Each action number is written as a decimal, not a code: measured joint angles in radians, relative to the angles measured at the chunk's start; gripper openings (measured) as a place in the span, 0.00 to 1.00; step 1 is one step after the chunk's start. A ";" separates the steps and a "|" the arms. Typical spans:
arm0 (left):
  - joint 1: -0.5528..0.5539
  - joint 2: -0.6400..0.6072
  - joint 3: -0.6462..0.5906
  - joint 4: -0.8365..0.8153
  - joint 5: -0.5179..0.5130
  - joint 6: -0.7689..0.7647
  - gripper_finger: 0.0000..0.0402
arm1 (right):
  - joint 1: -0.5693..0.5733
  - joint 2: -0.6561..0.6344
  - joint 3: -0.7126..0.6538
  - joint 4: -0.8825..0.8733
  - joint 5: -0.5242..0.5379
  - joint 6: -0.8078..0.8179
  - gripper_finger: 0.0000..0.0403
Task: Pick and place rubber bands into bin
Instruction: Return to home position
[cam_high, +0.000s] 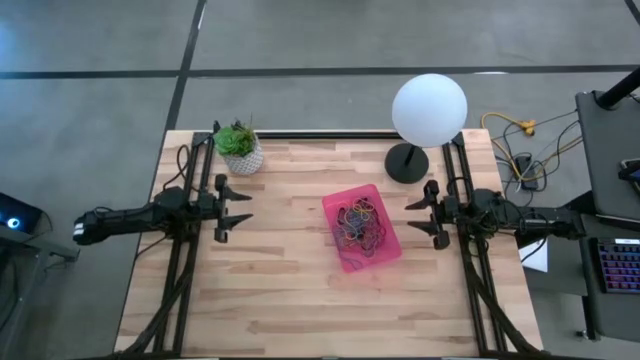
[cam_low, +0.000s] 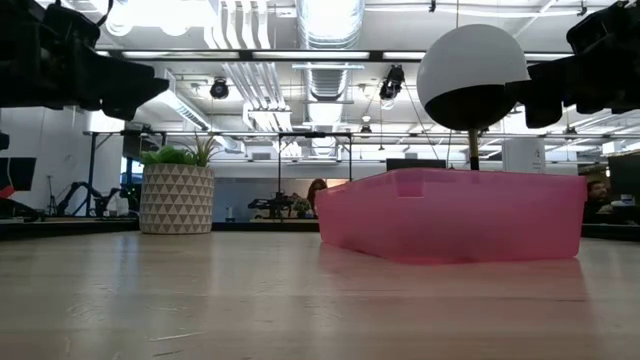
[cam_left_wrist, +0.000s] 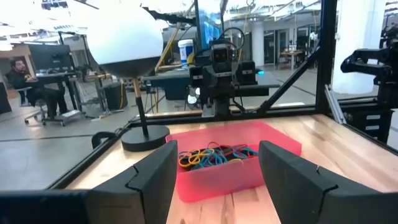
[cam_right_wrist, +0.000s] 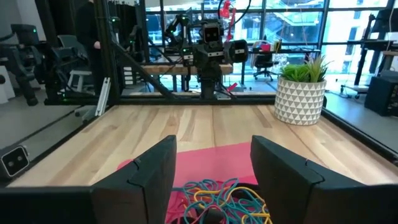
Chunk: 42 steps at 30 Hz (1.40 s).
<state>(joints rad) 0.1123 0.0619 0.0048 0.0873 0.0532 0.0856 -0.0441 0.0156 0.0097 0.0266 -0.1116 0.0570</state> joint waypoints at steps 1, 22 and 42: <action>0.000 0.000 0.000 0.002 0.000 0.000 0.52 | 0.000 0.002 0.000 0.001 0.000 0.000 0.48; 0.001 0.010 0.000 0.008 -0.003 0.000 0.52 | 0.000 0.006 0.000 0.000 0.000 0.000 0.48; 0.001 0.010 0.000 0.009 -0.003 0.000 0.52 | 0.000 0.007 0.000 0.000 0.000 -0.012 0.48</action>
<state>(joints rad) 0.1131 0.0717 0.0048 0.0963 0.0498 0.0856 -0.0441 0.0223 0.0097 0.0269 -0.1119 0.0452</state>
